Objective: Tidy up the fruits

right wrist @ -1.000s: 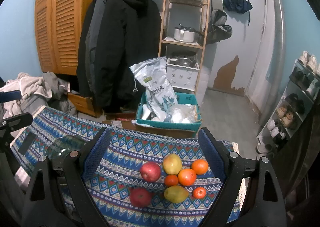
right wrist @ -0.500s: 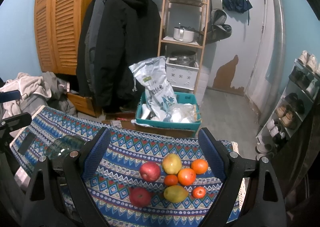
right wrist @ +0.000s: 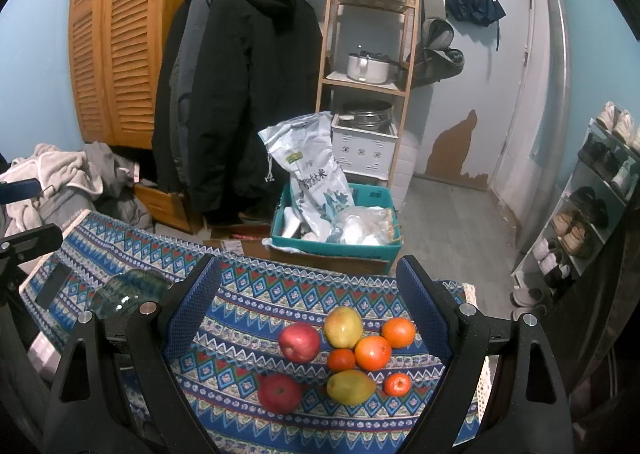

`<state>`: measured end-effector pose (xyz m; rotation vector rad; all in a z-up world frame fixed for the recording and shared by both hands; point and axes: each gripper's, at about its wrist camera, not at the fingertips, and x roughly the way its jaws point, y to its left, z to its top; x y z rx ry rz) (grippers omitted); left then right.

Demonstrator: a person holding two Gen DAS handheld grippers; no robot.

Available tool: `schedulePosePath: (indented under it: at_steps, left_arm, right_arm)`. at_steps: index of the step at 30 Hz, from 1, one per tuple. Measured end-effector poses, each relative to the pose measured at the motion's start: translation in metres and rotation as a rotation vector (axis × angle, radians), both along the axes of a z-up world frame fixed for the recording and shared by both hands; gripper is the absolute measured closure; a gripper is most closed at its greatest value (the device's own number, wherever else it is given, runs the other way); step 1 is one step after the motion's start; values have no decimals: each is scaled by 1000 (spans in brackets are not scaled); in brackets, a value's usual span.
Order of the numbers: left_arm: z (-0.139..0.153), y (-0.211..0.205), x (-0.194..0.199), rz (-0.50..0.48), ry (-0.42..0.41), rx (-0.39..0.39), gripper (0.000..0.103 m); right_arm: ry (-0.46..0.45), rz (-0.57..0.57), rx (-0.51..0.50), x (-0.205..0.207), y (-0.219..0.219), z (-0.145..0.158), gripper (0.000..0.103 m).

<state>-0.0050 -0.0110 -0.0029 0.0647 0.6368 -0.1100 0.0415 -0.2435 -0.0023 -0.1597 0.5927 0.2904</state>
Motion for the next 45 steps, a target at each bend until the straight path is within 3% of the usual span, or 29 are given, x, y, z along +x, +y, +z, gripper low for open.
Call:
schedulePosePath:
  at_steps: [21, 29, 45]
  left_arm:
    - [-2, -3, 7, -24, 35, -39, 0]
    - [11, -15, 5, -50, -11, -15, 0]
    - [-12, -65, 40, -187, 158, -6, 0]
  right_arm:
    - [-6, -8, -17, -2, -8, -8, 15]
    - [-33, -22, -2, -1, -20, 1, 15]
    - [58, -46, 55, 22, -61, -7, 15]
